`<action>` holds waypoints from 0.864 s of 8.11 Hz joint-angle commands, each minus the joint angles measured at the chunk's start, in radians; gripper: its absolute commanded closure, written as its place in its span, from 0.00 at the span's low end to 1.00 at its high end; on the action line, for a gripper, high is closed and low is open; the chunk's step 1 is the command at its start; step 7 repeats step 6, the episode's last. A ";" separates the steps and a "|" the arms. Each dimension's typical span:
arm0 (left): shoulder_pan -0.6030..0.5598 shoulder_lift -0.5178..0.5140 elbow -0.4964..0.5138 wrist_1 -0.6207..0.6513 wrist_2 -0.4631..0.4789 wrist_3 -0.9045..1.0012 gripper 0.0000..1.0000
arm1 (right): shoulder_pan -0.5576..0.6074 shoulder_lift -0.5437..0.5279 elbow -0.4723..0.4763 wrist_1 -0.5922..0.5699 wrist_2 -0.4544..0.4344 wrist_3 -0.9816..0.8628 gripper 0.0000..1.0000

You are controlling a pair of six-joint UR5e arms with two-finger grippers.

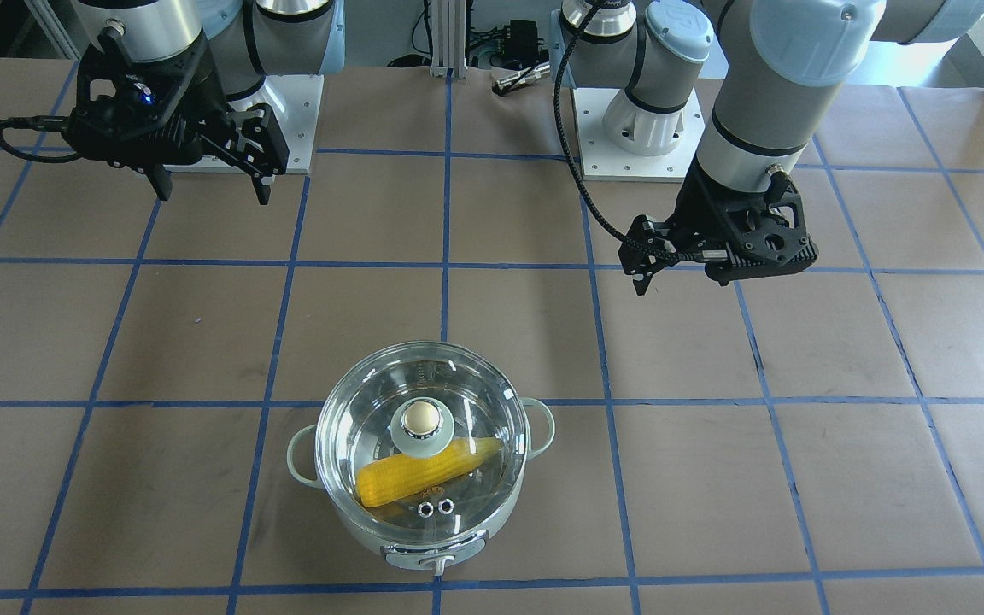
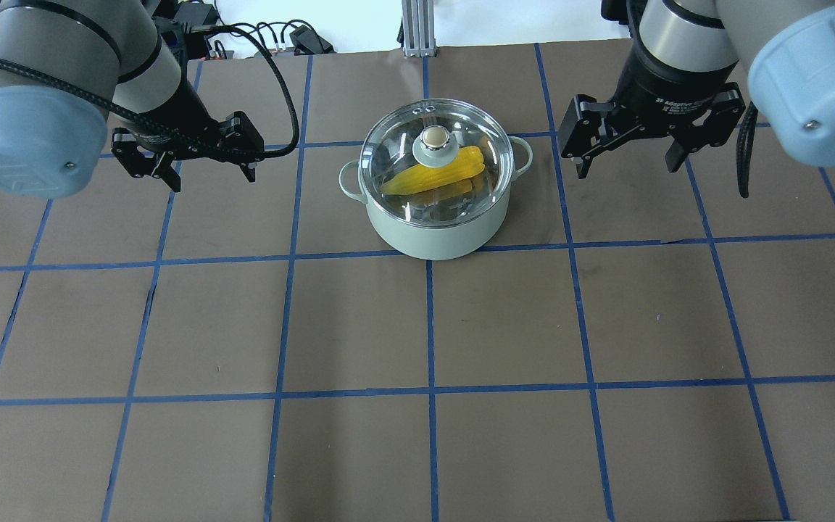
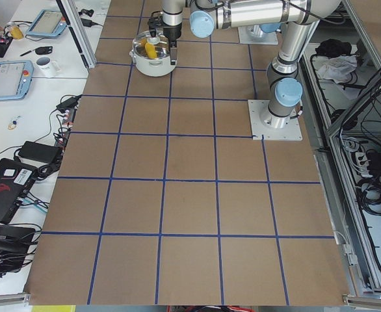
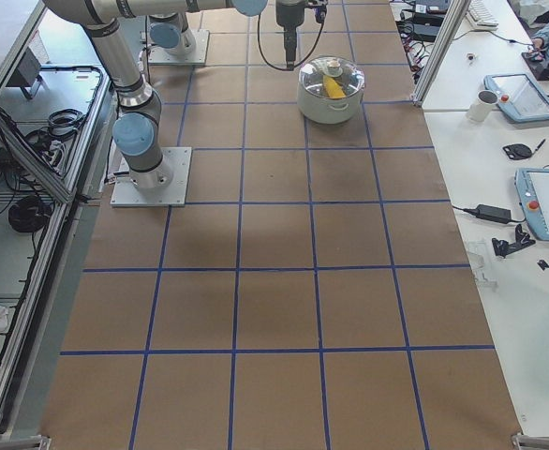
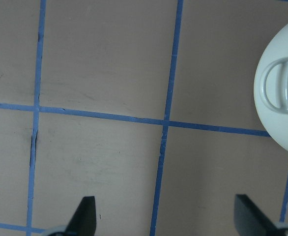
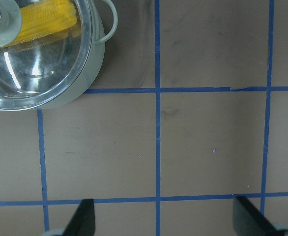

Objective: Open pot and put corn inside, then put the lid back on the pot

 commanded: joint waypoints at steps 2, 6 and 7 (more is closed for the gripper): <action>-0.001 -0.001 0.000 0.000 -0.001 0.001 0.00 | 0.005 -0.017 0.007 0.020 0.028 -0.002 0.00; -0.001 -0.002 0.000 0.000 0.002 0.002 0.00 | 0.004 -0.017 0.009 0.019 0.025 -0.035 0.00; -0.001 -0.002 0.000 0.000 0.002 0.002 0.00 | 0.004 -0.017 0.009 0.019 0.025 -0.035 0.00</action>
